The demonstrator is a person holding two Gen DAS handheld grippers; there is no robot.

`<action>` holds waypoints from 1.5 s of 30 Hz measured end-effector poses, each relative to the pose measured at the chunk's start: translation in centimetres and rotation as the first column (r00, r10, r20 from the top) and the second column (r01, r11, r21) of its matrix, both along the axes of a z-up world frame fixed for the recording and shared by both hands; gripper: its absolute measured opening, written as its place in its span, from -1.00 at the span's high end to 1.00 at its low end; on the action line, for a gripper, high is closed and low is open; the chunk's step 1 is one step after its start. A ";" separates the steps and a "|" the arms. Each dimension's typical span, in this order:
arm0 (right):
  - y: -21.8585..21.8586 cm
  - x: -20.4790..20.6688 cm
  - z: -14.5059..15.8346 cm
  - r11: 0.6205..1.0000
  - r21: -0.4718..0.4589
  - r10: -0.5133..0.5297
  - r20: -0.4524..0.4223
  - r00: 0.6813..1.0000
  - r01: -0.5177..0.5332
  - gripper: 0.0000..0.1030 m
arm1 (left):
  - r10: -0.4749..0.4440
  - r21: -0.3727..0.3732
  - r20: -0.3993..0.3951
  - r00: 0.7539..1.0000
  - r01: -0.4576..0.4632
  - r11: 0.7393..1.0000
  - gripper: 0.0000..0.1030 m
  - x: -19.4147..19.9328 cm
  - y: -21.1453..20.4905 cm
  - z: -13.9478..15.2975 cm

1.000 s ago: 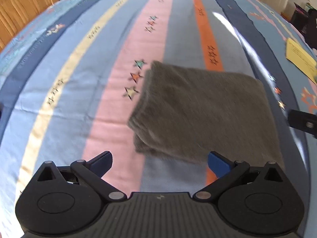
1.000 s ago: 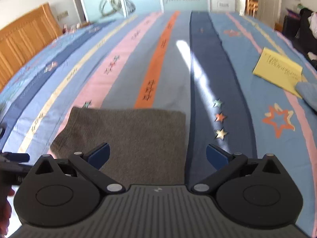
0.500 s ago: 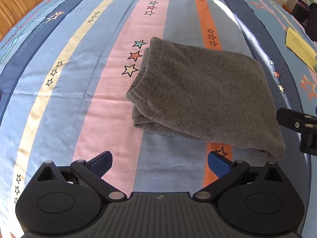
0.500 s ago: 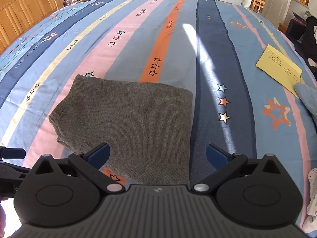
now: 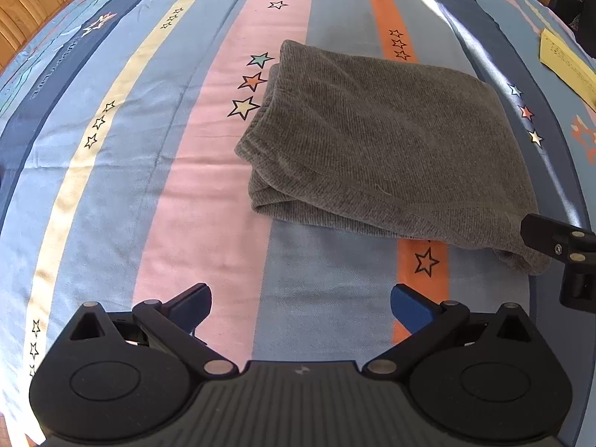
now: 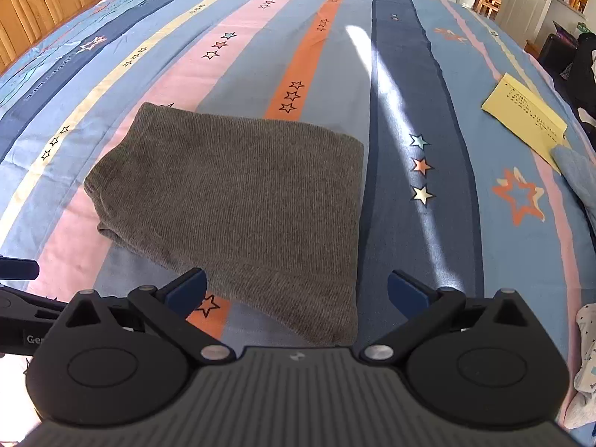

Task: Fold clothes
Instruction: 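Grasp the folded sweater edge with the left gripper while the right gripper grasps its corner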

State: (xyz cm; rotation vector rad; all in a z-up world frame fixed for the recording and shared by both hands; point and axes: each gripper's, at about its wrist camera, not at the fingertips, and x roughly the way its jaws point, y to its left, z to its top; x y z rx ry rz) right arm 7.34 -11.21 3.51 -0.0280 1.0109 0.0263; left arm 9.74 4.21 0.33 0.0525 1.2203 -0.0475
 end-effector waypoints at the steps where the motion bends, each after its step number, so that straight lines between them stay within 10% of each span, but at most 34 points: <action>1: -0.1 -0.1 0.1 1.000 0.007 0.002 0.003 1.000 -0.002 -1.00 | 0.001 -0.024 0.005 1.000 -0.001 1.000 -0.98 0.0 0.2 0.2; 5: -3.5 -0.8 1.9 0.969 0.248 -0.010 0.134 0.991 -0.024 -1.00 | 0.091 -0.220 0.098 0.991 -0.067 0.973 -0.98 0.5 3.3 2.0; 11: -14.1 0.9 -3.0 0.621 0.784 -0.116 0.076 0.990 0.013 -1.00 | 0.273 -0.349 0.158 0.949 -0.205 0.915 -0.98 1.3 8.7 1.3; 14: -15.5 1.2 -6.4 0.568 0.820 -0.134 0.015 0.991 0.064 -1.00 | 0.281 -0.379 0.130 0.951 -0.215 0.900 -0.98 1.3 9.3 -0.3; 25: -17.1 3.7 -12.7 0.491 0.865 -0.135 -0.036 0.990 0.098 -1.00 | 0.340 -0.468 0.147 0.929 -0.237 0.851 -0.98 1.8 11.8 -3.2; 30: -15.4 6.2 -12.1 0.545 0.835 -0.054 -0.047 0.997 0.069 -1.00 | 0.339 -0.480 0.145 0.929 -0.234 0.845 -0.98 3.0 12.6 -3.8; 35: -14.6 8.2 -12.4 0.505 0.853 -0.064 -0.113 0.991 0.130 -1.00 | 0.321 -0.480 0.152 0.935 -0.214 0.850 -0.98 3.6 12.4 -4.6; 45: -12.4 11.0 -12.3 0.508 0.856 0.052 -0.138 0.989 0.092 -1.00 | 0.359 -0.586 0.131 0.924 -0.220 0.780 -0.98 5.6 13.6 -5.8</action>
